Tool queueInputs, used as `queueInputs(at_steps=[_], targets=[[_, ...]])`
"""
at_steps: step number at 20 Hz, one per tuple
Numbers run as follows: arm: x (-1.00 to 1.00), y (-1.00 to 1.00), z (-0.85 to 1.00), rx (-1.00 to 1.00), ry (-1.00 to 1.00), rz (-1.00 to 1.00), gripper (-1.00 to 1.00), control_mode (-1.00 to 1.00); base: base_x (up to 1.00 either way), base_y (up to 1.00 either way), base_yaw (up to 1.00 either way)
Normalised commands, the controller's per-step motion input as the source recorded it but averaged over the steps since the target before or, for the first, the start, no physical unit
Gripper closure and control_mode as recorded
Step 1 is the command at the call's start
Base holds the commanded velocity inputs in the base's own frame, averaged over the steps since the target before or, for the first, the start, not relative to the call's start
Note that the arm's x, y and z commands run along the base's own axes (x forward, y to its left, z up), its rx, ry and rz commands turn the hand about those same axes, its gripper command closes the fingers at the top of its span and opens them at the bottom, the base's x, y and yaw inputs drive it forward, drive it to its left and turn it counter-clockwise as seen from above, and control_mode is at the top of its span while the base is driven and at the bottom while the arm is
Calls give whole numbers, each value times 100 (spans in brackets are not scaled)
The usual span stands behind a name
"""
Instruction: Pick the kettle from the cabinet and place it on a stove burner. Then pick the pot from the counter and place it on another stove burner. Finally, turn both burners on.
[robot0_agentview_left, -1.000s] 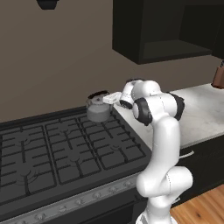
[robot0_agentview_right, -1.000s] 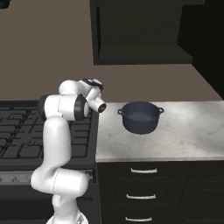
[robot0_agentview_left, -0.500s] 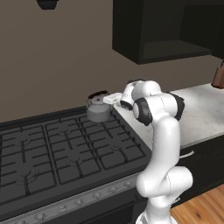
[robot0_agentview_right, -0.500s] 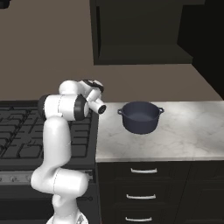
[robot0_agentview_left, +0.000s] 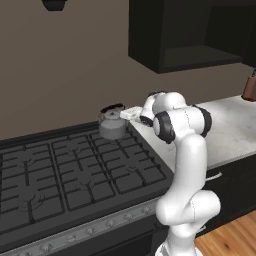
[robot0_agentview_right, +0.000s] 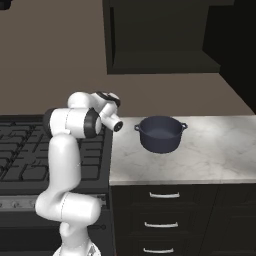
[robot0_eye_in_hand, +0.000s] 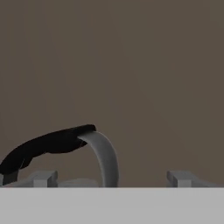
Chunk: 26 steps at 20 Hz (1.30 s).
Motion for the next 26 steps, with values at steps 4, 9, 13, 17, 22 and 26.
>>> queueInputs(at_steps=[4, 9, 13, 17, 22, 26], targets=[[-9, -8, 0, 0, 0, 0, -100, -100, 0, 0, 0], [-15, -3, 9, 0, 0, 0, -100, -100, 0, 0, 0], [-24, 0, 27, 0, 0, 0, -100, -100, 0, 0, 0], [-26, 0, 31, 0, 0, 0, -100, -100, 0, 0, 0], [-26, 0, 21, 0, 0, 0, -100, -100, 0, 0, 0], [-32, -3, 13, 0, 0, 0, -100, -100, 0, 0, 0]])
